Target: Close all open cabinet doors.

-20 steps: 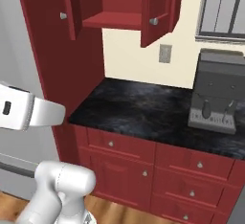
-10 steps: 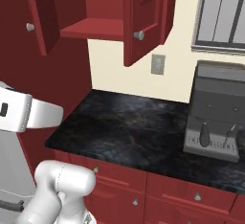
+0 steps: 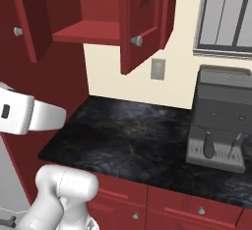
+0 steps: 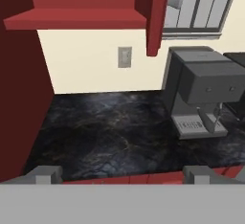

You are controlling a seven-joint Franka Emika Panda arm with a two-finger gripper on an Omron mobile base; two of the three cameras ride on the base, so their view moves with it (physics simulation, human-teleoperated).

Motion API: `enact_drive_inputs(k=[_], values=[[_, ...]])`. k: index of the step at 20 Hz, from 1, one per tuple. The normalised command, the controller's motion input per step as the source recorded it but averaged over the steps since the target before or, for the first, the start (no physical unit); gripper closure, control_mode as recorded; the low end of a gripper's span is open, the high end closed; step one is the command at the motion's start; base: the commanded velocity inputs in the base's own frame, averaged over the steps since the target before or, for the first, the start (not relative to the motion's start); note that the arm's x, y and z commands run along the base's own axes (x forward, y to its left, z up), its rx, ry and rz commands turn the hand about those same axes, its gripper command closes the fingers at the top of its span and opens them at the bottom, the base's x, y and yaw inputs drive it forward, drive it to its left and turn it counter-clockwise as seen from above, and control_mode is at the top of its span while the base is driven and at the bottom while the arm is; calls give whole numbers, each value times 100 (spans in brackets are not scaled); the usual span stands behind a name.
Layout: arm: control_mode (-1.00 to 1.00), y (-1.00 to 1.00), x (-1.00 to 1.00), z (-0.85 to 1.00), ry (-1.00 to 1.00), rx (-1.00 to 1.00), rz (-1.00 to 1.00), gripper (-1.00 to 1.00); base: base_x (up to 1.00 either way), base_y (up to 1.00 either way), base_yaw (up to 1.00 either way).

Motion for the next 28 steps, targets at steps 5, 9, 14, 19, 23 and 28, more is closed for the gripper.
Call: enact_drive_inputs(k=[5,9,14,19,23,28], values=[[100,0,0,0,0,0,0,-100,23,10,-15],[100,0,0,0,0,0,0,-100,29,1,-15],[100,0,0,0,0,0,0,-100,32,0,-12],[100,0,0,0,0,0,0,-100,35,0,-12],[100,0,0,0,0,0,0,-100,32,0,-11],[100,0,0,0,0,0,0,-100,30,0,-3]])
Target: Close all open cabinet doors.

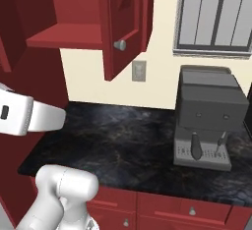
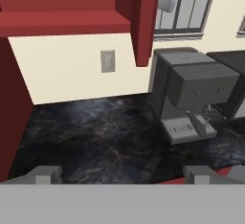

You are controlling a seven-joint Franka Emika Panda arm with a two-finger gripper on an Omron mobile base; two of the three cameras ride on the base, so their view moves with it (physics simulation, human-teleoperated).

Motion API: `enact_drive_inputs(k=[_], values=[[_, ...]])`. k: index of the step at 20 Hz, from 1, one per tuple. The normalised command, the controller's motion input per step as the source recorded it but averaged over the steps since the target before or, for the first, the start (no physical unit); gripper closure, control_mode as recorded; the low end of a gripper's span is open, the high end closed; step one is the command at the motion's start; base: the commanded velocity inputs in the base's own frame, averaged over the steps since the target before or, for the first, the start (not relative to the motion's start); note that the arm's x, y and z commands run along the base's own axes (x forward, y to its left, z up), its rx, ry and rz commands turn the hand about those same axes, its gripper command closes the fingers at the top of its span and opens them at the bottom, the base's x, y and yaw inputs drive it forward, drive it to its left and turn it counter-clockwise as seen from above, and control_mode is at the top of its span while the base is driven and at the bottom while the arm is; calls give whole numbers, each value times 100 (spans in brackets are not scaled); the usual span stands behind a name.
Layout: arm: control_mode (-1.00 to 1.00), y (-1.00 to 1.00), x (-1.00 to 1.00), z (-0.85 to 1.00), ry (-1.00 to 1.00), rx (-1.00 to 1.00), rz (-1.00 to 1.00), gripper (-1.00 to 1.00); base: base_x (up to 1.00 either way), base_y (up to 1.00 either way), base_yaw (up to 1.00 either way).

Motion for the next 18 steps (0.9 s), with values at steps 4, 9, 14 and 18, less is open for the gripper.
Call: enact_drive_inputs(k=[4,9,14,18], values=[[100,0,0,0,0,0,0,-100,42,0,-2],[100,0,0,0,0,0,0,-100,42,0,0],[-100,-6,0,0,0,0,1,-100,0,0,0],[-100,-79,0,0,-11,4,21,-100,0,0,0]])
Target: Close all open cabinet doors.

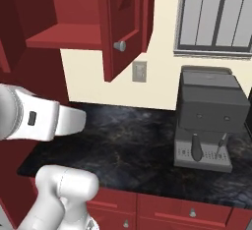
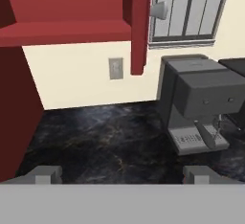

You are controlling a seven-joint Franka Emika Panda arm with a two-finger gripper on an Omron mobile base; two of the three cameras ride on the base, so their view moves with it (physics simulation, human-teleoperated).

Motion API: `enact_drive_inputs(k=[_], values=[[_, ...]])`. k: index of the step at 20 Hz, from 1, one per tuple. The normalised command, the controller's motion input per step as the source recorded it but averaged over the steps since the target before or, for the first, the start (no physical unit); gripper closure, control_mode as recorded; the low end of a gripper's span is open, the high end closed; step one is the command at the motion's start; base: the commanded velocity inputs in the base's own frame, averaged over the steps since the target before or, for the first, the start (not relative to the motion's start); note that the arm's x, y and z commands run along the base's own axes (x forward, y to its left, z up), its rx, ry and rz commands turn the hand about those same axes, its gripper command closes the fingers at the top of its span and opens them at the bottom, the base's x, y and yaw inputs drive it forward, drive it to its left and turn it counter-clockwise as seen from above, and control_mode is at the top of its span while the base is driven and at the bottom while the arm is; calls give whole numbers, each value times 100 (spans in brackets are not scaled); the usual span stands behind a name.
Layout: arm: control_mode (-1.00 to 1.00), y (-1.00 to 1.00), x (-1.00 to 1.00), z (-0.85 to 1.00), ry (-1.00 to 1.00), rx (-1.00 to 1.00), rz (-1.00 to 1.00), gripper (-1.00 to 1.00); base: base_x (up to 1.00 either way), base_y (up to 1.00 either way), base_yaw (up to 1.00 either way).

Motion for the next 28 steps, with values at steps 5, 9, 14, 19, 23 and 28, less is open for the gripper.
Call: enact_drive_inputs(k=[5,9,14,19,23,28], values=[[-100,-72,17,0,-30,9,35,-100,0,0,0],[-100,-59,56,0,-32,13,35,-100,0,0,0],[-100,-41,71,0,-37,14,34,-100,0,0,0],[-100,-21,73,0,-26,10,24,-100,0,0,0],[-100,-10,73,0,-7,7,13,-100,0,0,0],[-100,0,47,5,5,1,6,-100,0,0,0]])
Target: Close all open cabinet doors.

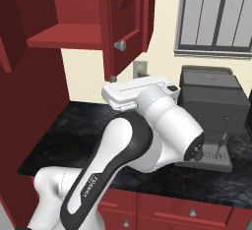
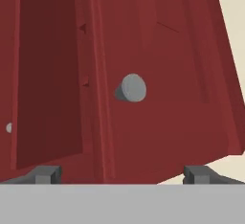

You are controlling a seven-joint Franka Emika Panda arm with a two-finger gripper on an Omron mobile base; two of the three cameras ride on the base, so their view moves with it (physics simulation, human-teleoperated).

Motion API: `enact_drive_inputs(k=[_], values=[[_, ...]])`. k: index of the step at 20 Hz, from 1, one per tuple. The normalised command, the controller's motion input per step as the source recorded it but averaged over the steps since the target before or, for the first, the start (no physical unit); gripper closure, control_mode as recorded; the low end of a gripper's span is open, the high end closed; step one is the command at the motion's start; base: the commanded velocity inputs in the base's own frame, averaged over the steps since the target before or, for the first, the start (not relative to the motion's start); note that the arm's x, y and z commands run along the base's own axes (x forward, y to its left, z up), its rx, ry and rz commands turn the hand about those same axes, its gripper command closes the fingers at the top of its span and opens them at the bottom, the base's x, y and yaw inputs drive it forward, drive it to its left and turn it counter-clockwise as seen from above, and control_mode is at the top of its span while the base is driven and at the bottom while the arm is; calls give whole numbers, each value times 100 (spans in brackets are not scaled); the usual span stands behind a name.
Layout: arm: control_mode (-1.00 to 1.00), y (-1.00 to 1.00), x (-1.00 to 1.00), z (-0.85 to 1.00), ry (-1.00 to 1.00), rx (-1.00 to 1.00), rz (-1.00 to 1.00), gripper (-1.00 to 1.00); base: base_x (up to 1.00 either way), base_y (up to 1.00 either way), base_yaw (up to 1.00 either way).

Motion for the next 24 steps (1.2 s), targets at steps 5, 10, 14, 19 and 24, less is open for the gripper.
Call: enact_drive_inputs(k=[5,10,14,19,24], values=[[-100,0,46,0,6,0,7,-100,0,0,0],[-100,0,49,0,0,0,8,-100,0,0,0],[-100,2,22,0,-2,0,6,-100,0,0,0],[-100,30,2,5,-2,0,0,-100,0,0,0],[-100,50,1,1,-1,0,0,-100,0,0,0]])
